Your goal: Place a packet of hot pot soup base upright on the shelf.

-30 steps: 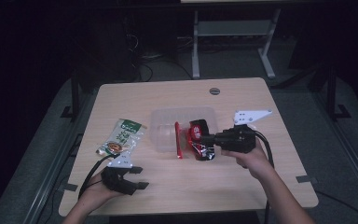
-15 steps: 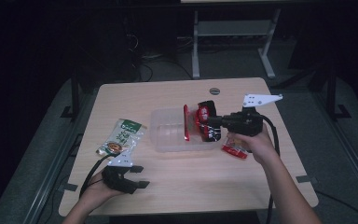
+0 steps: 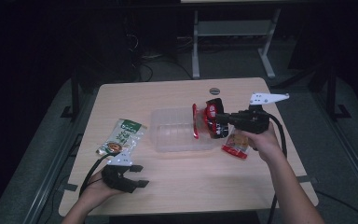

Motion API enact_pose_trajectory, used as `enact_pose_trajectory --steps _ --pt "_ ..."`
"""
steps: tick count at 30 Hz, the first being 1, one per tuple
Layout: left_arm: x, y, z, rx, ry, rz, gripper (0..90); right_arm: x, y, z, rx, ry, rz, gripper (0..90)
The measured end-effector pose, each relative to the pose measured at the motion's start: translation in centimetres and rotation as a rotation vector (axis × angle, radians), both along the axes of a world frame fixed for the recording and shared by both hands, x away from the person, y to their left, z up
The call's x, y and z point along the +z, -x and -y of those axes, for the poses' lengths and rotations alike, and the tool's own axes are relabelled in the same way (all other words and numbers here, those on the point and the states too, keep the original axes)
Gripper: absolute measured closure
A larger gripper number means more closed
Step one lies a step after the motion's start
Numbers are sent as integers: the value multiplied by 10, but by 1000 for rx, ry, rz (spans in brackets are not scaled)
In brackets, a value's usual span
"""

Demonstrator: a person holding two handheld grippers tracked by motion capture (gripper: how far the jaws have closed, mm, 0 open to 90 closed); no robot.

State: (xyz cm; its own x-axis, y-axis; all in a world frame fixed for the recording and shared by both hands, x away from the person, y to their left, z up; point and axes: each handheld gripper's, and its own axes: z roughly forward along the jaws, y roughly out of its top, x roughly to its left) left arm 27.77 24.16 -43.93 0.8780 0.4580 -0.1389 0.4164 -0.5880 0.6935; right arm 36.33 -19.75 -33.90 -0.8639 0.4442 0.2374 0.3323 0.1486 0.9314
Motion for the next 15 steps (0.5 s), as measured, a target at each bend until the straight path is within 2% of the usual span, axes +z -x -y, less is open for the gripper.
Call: enact_pose_trajectory --steps 7,15 --pt "-1 0 -1 0 -6 -4 354 -12 -3 11 -46 19 -32 900" --pt "-1 -1 0 -3 -6 -5 354 -16 -5 6 -57 50 -36 900"
